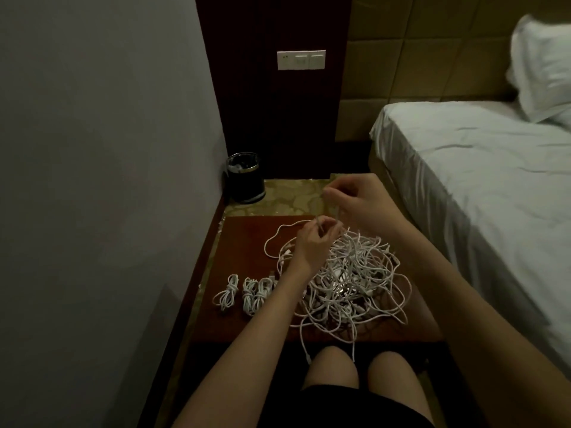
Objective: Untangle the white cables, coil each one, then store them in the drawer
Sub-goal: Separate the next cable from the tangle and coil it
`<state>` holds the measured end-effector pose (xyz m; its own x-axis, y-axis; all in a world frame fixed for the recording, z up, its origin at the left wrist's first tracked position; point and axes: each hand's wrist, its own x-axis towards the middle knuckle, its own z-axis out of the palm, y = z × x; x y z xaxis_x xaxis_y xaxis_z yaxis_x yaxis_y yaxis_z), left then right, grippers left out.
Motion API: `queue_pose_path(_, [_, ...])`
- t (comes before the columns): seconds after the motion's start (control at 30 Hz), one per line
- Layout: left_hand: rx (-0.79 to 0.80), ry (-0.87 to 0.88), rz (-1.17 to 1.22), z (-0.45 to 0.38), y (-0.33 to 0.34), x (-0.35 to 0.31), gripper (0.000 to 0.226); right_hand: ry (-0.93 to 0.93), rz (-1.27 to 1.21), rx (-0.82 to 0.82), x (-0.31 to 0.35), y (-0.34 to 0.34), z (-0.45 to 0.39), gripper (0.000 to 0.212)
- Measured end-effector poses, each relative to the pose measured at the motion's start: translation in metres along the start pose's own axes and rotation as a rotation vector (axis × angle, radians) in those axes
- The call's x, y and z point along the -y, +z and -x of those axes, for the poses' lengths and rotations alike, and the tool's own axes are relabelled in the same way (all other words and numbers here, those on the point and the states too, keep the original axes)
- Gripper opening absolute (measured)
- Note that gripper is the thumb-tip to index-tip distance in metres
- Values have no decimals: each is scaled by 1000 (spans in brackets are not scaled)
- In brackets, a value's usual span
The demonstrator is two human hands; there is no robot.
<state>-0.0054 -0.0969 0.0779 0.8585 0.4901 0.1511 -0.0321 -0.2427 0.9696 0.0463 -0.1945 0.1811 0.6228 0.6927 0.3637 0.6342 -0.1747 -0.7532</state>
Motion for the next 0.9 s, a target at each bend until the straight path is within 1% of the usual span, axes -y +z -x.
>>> queue_pose_path(0.07, [65, 24, -44, -5, 2, -3, 28, -29, -89, -59, 10, -9, -1, 19])
queue_pose_path(0.13, [95, 15, -56, -10, 2, -5, 27, -60, -156, -127, 21, -21, -4, 17])
queue_pose_path(0.2, [100, 22, -41, -13, 1, -10, 25, -95, -196, -168, 29, -31, -7, 13])
queue_pose_path(0.27, [161, 53, -67, -13, 3, -16, 24, -114, -249, -193, 36, -40, -10, 12])
queue_pose_path(0.3, [209, 66, -114, -12, 5, -19, 26, -121, -279, -201, 39, -44, -11, 13])
queue_pose_path(0.37, [293, 37, -208, -9, 11, -21, 34, -161, -348, -206, 48, -52, -13, 13])
queue_pose_path(0.4, [320, 6, -222, -7, 14, -21, 39, -190, -381, -204, 55, -55, -14, 12])
queue_pose_path(0.47, [334, -50, -170, -3, 20, -19, 48, -225, -430, -187, 67, -57, -17, 12])
queue_pose_path(0.53, [289, -77, -155, 0, 26, -21, 53, -230, -456, -171, 77, -55, -20, 13])
queue_pose_path(0.57, [231, -91, -164, -1, 29, -22, 51, -226, -463, -166, 80, -53, -20, 15])
queue_pose_path(0.67, [12, -124, -148, -12, 33, -26, 33, -207, -510, -169, 81, -50, -18, 17])
queue_pose_path(0.7, [-19, -115, -130, -17, 32, -25, 27, -204, -536, -177, 79, -50, -17, 18])
queue_pose_path(0.77, [12, -80, -166, -25, 26, -25, 19, -188, -574, -193, 73, -51, -13, 19])
queue_pose_path(0.8, [24, -59, -190, -28, 22, -25, 20, -169, -559, -211, 67, -52, -11, 20])
queue_pose_path(0.83, [17, -42, -190, -31, 18, -27, 24, -137, -503, -240, 58, -52, -9, 22])
queue_pose_path(0.9, [-11, -17, -137, -34, 10, -36, 27, -45, -265, -306, 36, -51, -4, 23])
